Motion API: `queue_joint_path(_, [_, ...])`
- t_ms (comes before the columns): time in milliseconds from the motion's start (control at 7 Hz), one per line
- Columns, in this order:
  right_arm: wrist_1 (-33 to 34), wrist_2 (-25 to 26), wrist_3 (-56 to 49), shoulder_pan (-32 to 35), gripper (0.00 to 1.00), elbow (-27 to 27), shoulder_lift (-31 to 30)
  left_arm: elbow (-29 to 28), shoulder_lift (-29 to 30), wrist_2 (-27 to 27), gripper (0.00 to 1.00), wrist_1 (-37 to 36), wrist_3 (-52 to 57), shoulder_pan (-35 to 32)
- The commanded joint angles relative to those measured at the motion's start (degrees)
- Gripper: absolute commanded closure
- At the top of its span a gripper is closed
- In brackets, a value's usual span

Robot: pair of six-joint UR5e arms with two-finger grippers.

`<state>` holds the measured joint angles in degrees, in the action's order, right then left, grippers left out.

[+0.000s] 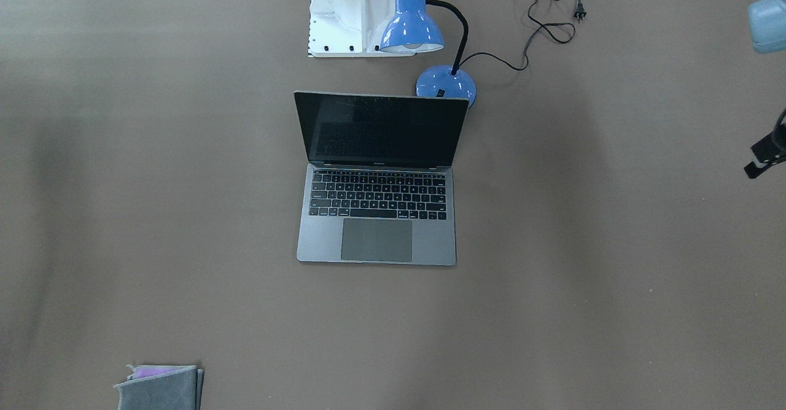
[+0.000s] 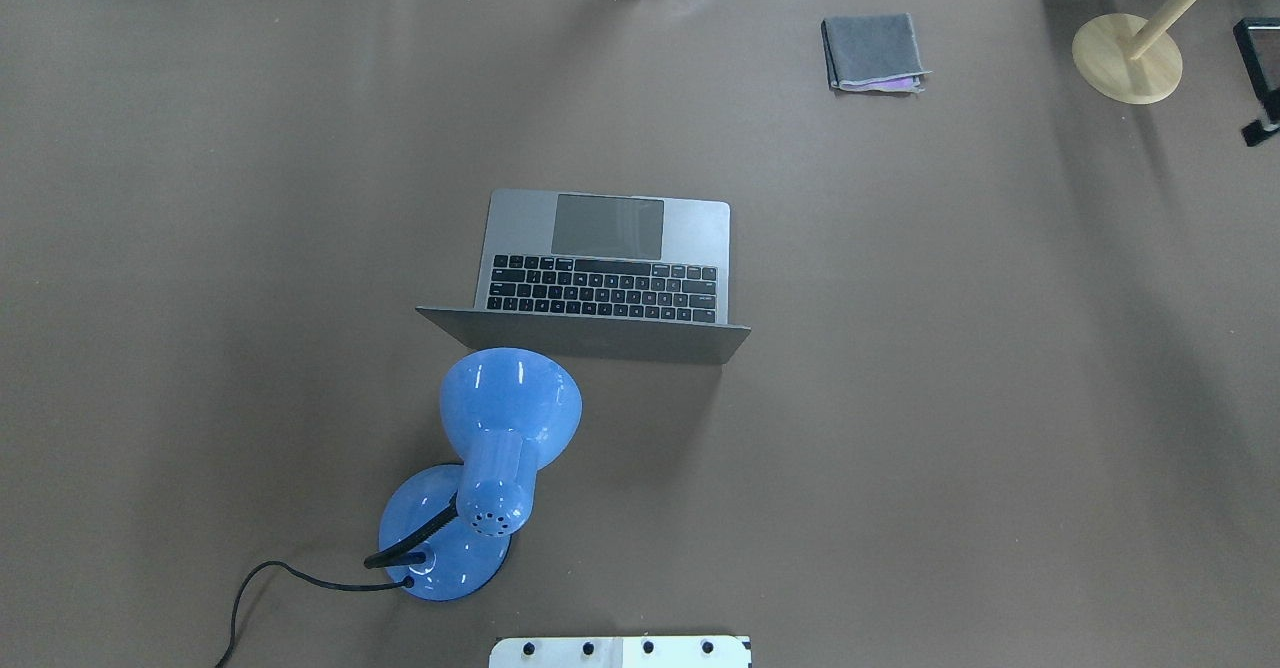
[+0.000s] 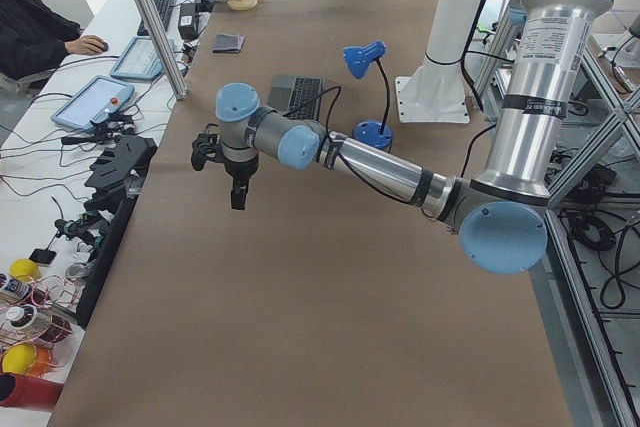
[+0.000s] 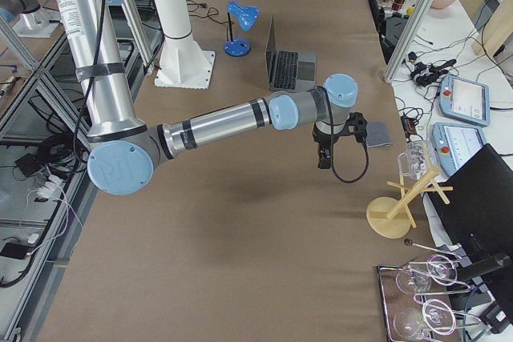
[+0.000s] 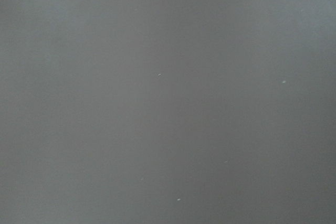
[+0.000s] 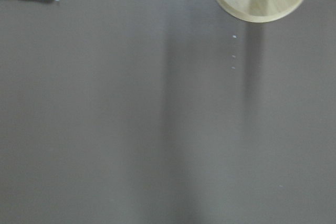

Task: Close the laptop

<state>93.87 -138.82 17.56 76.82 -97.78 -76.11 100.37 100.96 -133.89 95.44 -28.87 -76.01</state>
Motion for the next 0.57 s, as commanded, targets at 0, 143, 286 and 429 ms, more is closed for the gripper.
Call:
queue_joint_path(0, [-0.18,-0.23,18.81,-9.80,0.01,-9.21,1.76,2.62,1.69,-2.51,0.03,6.93,-20.85,9.95])
queue_joint_path(143, [-0.18,2.22,26.39,-14.63,0.18,-13.88,1.84,4.11,2.22,-2.69,0.14,9.65,-27.40,13.40])
queue_joint_path(286, [-0.18,4.42,33.95,-19.81,0.45,-17.58,1.76,5.61,2.05,-3.04,0.40,10.81,-30.17,15.52])
queue_joint_path(429, [-0.10,6.87,40.47,-24.74,0.74,-21.88,1.32,6.41,2.05,-3.04,0.76,10.74,-30.54,18.50])
